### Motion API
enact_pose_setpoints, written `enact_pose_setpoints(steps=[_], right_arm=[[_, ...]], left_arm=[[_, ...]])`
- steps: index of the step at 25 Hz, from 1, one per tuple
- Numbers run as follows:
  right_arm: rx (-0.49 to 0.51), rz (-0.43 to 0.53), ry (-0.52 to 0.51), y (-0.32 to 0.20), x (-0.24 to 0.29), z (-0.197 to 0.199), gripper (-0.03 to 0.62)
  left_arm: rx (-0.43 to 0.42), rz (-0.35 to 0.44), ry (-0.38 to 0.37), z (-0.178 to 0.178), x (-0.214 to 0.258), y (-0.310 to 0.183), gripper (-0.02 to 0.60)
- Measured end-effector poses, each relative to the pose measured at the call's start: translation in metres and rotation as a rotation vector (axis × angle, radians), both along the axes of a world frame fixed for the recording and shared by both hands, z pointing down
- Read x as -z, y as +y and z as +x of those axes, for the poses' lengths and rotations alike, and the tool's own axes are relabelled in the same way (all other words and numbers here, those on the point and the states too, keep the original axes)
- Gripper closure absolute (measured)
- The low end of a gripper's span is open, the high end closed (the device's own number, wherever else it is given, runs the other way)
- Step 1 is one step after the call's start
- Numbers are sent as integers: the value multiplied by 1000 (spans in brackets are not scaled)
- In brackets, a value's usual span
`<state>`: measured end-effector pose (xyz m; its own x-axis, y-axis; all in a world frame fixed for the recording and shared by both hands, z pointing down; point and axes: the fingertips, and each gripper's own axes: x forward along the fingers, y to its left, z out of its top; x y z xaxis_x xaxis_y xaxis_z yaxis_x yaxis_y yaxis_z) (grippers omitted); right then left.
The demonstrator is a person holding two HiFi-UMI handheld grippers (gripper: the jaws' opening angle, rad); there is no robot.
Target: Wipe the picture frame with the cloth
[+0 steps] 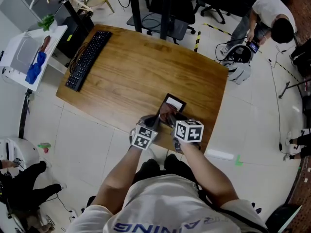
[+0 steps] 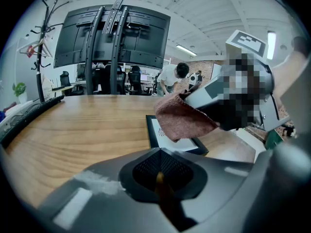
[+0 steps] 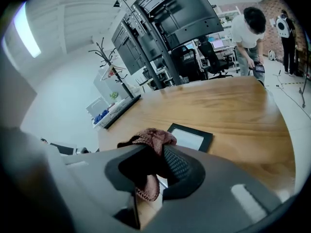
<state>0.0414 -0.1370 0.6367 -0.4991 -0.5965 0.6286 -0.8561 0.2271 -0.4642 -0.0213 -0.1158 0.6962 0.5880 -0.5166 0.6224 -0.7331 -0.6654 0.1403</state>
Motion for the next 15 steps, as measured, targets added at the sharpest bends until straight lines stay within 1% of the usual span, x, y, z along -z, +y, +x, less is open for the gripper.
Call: enact_pose_setpoints(steps=[3,9,15], right_arm=[[-3,-17,-19,0,-7,-10,510],[-42,-72,-34,1,-26,-10,510],[-20,-68,13,9,-33,-8,510]], left_arm=[[-1,-1,1,0,-1,1,577],[0,-6,3,0,-4,1,577],[0,-2,0,-1,-4,3,577]])
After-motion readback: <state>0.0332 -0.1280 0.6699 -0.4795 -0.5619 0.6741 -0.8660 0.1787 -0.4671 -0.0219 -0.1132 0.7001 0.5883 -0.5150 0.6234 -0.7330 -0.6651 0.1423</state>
